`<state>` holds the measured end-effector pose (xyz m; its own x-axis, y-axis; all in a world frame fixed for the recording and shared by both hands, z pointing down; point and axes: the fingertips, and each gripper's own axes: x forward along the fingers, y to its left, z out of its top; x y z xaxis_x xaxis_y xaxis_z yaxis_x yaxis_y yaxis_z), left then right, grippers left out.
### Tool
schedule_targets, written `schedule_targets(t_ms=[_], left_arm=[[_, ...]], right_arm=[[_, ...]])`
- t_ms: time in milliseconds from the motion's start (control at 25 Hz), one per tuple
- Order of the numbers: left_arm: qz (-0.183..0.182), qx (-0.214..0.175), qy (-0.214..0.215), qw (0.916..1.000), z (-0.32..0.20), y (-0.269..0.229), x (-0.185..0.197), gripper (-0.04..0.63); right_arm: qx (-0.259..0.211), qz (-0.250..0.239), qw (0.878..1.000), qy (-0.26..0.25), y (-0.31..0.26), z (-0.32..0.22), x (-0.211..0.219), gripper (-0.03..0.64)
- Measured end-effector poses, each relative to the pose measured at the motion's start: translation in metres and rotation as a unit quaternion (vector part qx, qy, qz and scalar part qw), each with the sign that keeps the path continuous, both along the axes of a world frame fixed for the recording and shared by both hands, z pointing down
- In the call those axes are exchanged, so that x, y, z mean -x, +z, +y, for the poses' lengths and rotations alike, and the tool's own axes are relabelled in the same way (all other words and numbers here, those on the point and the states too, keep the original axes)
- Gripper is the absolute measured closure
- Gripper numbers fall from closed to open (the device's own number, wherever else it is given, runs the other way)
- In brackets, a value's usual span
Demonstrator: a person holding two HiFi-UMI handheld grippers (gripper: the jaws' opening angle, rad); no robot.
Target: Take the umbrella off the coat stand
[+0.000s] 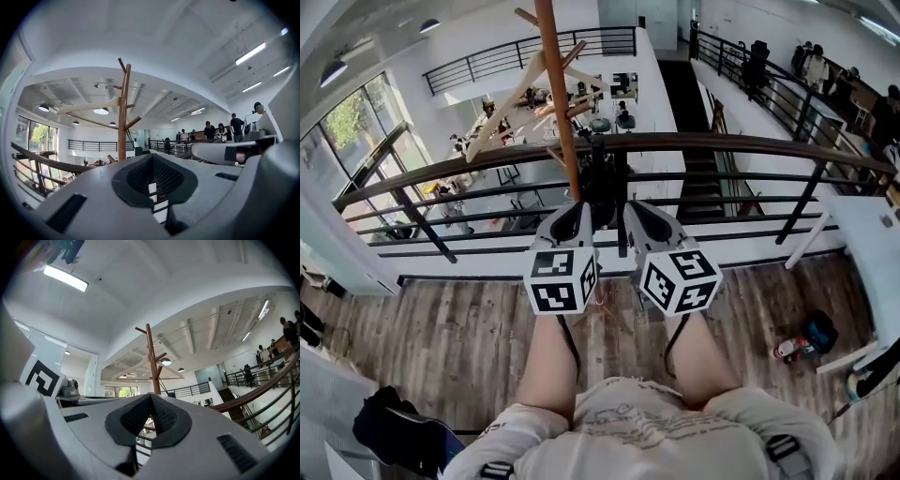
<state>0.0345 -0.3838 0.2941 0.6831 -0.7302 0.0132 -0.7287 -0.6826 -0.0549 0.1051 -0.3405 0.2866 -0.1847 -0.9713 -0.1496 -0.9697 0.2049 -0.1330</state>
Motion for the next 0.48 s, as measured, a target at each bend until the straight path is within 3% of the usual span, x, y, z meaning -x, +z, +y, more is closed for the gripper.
schedule_targets(t_ms=[480], left_arm=[[-0.007, 0.019, -0.027, 0.9994, -0.089, 0.017, -0.018, 0.591]], right_arm=[[0.008, 0.005, 1.000, -0.022, 0.011, -0.098, -0.026, 0.614]])
